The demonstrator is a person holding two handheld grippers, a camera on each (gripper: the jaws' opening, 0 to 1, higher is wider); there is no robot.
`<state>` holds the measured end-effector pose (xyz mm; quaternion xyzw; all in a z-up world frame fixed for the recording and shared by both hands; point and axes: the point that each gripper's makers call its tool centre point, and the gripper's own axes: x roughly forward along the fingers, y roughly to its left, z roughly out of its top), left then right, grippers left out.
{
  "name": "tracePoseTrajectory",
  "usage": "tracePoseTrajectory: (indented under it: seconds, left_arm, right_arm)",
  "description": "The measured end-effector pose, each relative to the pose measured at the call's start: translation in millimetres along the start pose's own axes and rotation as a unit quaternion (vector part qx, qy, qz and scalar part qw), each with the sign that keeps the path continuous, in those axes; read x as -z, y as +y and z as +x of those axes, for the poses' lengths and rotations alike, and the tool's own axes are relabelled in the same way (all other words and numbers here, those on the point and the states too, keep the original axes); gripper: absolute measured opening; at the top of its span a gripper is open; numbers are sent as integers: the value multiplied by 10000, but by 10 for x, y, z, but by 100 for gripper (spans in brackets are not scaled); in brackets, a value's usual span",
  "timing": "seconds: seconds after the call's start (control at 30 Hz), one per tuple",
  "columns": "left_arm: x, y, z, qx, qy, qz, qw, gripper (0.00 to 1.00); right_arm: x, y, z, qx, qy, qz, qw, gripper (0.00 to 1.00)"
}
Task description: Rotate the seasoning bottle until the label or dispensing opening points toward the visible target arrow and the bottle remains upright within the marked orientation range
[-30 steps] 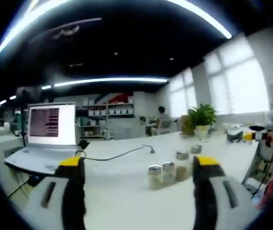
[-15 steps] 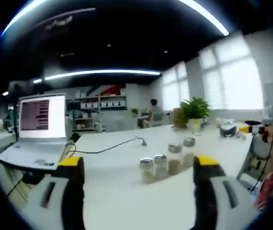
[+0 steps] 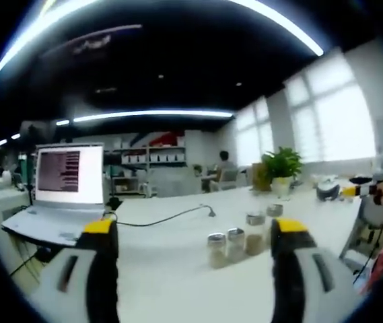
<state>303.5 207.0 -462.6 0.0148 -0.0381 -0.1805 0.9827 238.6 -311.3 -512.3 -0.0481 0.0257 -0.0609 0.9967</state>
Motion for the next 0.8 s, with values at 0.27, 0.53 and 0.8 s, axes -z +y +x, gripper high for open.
tracePoseTrajectory:
  seconds: [0.27, 0.53, 0.8]
  left_arm:
    - [-6, -32, -2, 52, 18, 57, 10000, 100]
    - [20, -27, 28, 82, 49, -7, 10000, 100]
    - [61, -64, 59, 164, 136, 23, 9998, 100]
  right_arm:
    - [-3, 41, 10, -80, -6, 62, 9999, 97]
    - [-33, -19, 0, 39, -123, 156, 9998, 95]
    - [18, 24, 36, -72, -37, 220, 9997, 94]
